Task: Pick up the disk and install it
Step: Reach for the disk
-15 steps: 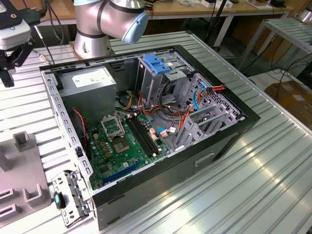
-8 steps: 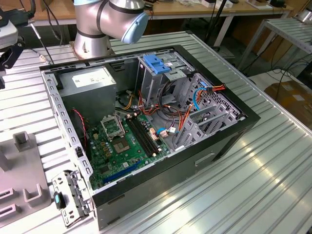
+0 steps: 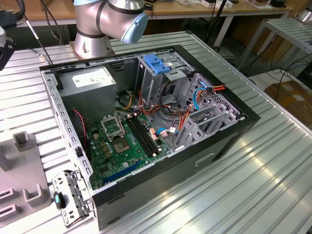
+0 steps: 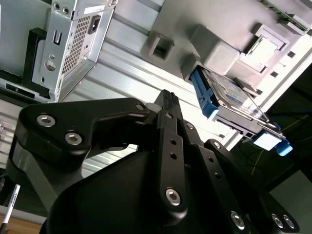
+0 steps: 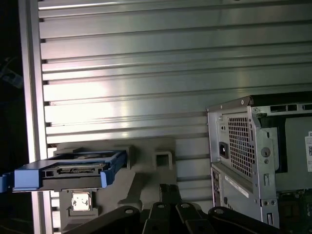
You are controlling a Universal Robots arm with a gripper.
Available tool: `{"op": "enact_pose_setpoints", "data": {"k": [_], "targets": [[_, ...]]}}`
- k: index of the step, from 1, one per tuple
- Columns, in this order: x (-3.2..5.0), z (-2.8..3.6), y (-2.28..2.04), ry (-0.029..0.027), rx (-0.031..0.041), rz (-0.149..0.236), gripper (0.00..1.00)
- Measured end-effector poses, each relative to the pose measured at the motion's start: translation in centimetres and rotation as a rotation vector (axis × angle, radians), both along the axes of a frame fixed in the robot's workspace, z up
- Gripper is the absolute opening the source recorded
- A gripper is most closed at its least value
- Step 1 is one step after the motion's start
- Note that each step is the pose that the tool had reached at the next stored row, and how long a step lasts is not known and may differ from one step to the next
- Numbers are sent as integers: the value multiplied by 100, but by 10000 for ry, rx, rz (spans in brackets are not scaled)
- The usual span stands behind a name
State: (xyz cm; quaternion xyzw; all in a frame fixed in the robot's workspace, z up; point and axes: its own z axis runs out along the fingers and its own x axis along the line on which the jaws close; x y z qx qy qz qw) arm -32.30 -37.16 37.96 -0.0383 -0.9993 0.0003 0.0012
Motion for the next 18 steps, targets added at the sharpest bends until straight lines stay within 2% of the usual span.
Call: {"op": "enact_pose_setpoints", "data": {"k": [12,18], "targets": [[-190,-22,0,55,0,1,11],[-212,-24,0,61,0,1,11]]}}
